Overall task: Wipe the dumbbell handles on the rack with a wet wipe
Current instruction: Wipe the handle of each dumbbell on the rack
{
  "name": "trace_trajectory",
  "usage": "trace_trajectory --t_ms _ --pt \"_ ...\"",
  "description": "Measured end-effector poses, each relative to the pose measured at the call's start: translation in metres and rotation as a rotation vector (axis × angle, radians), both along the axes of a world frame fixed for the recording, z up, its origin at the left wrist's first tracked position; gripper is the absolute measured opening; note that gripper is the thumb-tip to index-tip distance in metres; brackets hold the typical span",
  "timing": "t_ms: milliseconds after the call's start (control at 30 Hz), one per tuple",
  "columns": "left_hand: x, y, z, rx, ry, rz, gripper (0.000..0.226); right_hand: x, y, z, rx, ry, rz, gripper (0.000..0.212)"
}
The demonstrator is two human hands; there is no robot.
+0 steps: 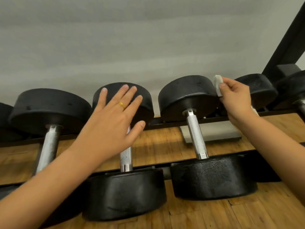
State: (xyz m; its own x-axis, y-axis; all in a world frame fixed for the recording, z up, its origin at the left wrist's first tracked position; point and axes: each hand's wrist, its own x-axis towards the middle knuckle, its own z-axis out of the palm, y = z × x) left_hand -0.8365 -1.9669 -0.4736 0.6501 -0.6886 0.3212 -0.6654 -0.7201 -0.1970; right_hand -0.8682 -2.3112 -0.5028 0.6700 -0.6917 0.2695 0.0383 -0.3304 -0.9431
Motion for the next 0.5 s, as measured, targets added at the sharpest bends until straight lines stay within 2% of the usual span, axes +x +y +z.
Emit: trace_trajectory --t_ms 100,333,500 --pt "0.016 -0.017 -0.014 -0.018 -0.014 0.103 0.081 0.009 0.011 0.009 0.075 0.026 0.013 0.028" --pt "0.023 -0.022 -0.043 -0.207 -0.237 0.041 0.072 -0.029 0.009 0.006 -0.164 0.047 0.129 0.032" --pt "0.024 -0.023 -0.045 -0.213 -0.260 0.045 0.071 -0.014 0.006 0.007 -0.026 0.004 0.154 0.032"
